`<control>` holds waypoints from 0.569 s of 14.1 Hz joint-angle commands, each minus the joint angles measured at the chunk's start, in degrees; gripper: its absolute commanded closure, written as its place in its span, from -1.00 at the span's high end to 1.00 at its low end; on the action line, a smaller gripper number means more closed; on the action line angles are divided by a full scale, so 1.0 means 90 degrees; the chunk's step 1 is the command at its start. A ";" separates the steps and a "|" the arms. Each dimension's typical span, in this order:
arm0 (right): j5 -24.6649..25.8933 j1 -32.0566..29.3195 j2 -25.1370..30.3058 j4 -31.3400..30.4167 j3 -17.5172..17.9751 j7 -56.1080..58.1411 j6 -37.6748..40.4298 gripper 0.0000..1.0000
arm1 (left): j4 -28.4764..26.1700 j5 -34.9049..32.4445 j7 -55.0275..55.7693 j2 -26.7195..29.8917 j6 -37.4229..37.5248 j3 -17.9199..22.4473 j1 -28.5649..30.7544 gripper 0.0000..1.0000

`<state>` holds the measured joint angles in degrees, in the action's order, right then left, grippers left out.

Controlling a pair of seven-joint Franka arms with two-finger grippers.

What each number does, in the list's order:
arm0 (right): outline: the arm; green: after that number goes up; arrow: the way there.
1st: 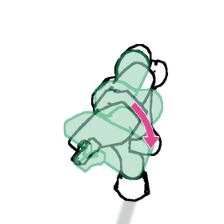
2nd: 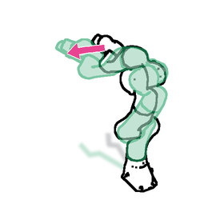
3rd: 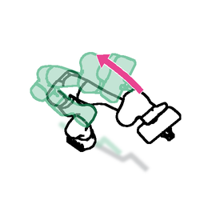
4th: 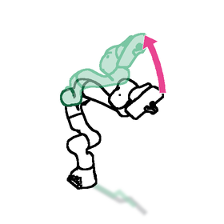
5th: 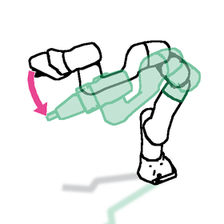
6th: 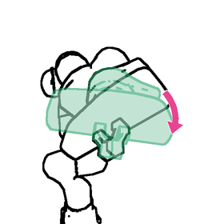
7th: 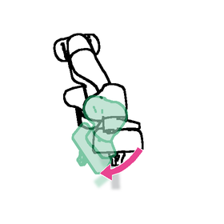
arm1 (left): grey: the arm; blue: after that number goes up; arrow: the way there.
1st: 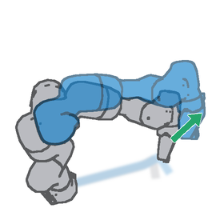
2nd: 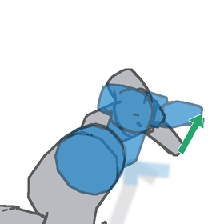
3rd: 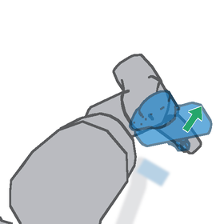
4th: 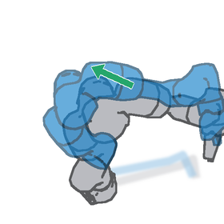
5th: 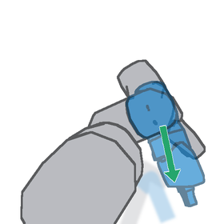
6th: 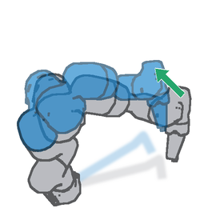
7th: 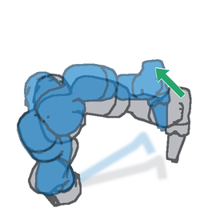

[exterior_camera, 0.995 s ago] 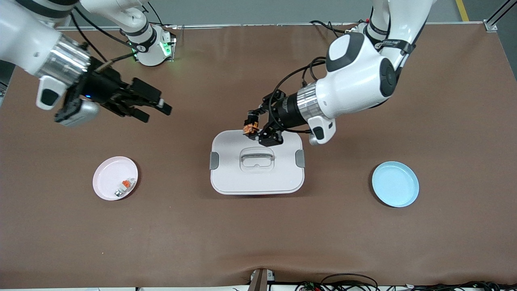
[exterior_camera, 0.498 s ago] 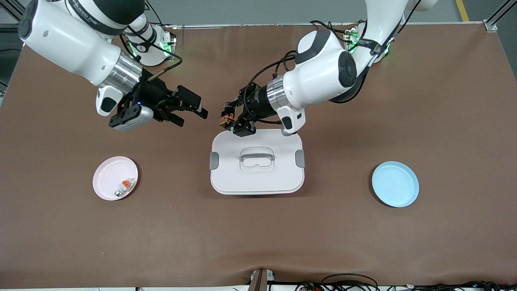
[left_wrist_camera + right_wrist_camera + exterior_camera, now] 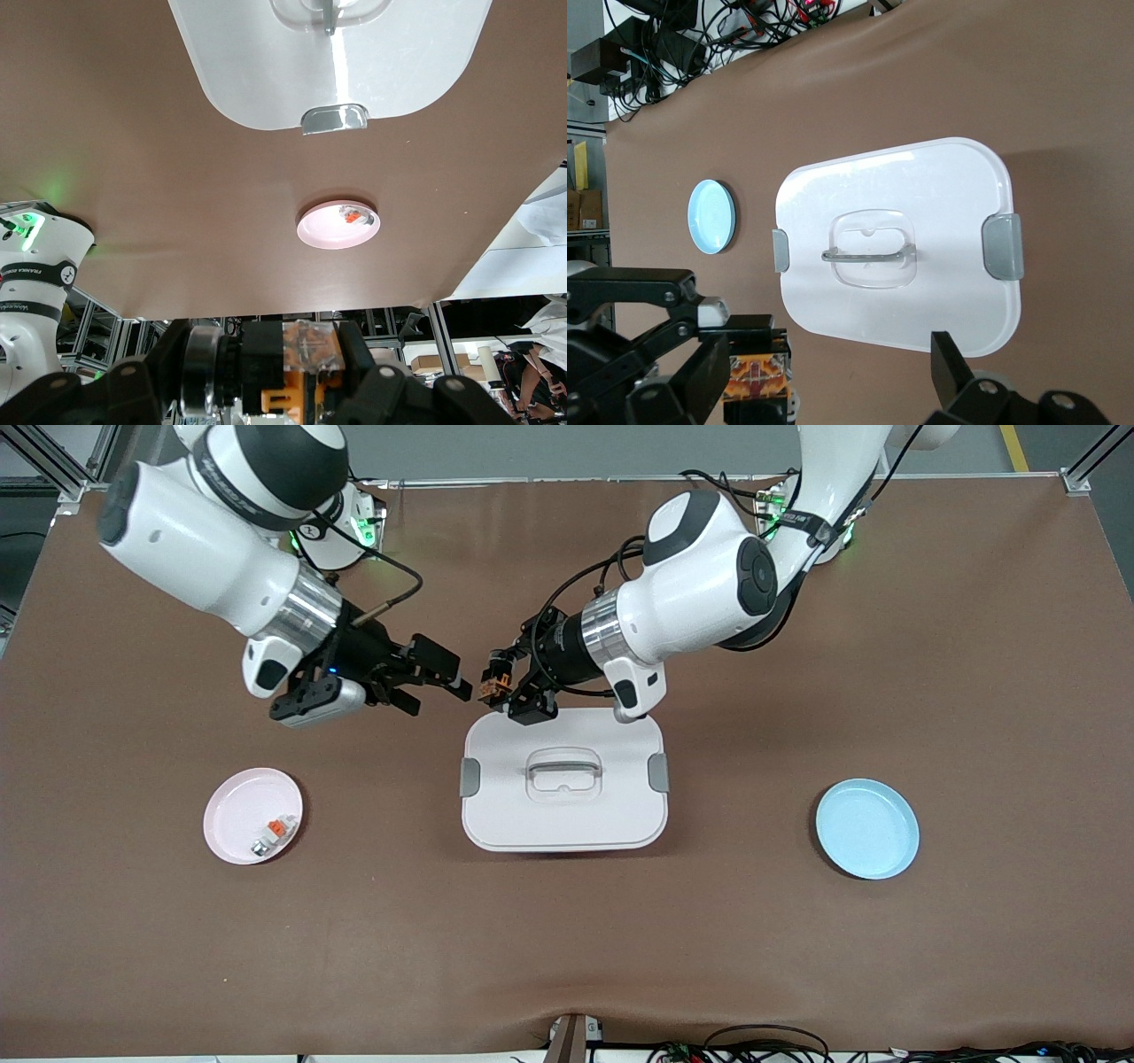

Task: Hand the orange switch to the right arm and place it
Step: 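Carry the switch over the box while the right gripper reaches toward it, then close the right gripper on the switch held by the left gripper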

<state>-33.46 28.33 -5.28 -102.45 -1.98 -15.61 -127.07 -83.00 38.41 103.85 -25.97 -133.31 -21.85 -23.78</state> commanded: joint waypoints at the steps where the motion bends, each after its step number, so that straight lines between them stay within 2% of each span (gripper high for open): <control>1: -0.0353 0.0212 0.0050 -0.0199 -0.0063 -0.0169 -0.0149 1.00 | 0.0140 0.0019 0.0092 -0.0054 -0.0041 0.0035 -0.0063 -0.49; 3: -0.0588 0.0222 0.0050 -0.0189 -0.0063 -0.0306 -0.0022 1.00 | 0.0130 0.0009 0.0092 -0.0064 -0.0041 0.0035 -0.0063 -0.49; 8: -0.0608 0.0260 0.0059 -0.0150 -0.0053 -0.0559 0.0018 1.00 | 0.0130 0.0009 0.0092 -0.0064 -0.0041 0.0035 -0.0073 -0.49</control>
<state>-37.77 29.81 -5.42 -103.54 -2.03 -19.06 -127.10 -82.97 38.41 103.85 -26.03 -133.30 -21.72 -23.81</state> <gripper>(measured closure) 0.000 0.278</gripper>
